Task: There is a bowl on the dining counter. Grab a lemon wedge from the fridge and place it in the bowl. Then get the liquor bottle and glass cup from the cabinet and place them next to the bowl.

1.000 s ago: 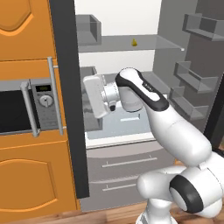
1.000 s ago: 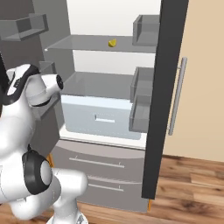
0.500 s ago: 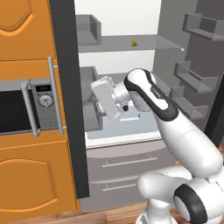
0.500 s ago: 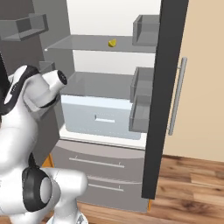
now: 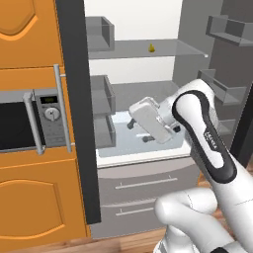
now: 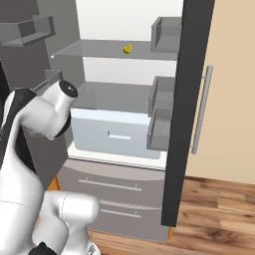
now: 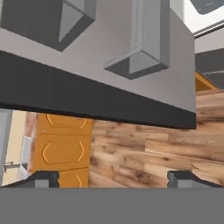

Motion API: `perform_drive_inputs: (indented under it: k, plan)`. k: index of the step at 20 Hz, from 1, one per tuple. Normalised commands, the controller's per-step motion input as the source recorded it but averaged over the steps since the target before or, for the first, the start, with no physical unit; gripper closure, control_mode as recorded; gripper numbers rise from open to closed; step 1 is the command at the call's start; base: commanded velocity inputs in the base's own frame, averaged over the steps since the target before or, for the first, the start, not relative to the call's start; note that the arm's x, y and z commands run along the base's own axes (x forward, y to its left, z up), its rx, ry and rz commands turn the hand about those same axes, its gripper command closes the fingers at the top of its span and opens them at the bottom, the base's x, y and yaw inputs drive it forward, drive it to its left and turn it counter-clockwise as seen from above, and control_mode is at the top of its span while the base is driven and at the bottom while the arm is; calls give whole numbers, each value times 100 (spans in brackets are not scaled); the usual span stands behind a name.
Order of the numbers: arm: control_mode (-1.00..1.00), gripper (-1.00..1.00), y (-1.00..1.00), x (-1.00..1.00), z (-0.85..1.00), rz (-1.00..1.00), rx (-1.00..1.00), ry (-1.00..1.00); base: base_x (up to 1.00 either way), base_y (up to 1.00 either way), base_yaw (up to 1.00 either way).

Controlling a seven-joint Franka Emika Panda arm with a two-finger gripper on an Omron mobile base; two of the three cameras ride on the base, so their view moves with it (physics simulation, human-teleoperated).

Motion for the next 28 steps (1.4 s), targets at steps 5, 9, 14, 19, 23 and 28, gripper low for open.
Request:
perform_drive_inputs:
  k: [5, 9, 14, 19, 23, 28]
  plan:
    - [-100, -100, -90, -87, -1, -9, -23, -5, 0, 0, 0]
    - [-100, -100, -83, -80, -8, -10, -23, -5, 0, 0, 0]
    - [-100, -100, -58, -55, -25, -9, -25, -3, 0, 0, 0]
    - [-100, -100, -48, -39, -28, -7, -25, -6, 0, 0, 0]
    - [-100, -100, -20, -10, -6, -1, -17, -9, 0, 0, 0]
    - [-100, -100, -3, 0, -2, 0, -4, -1, 0, 0, 0]
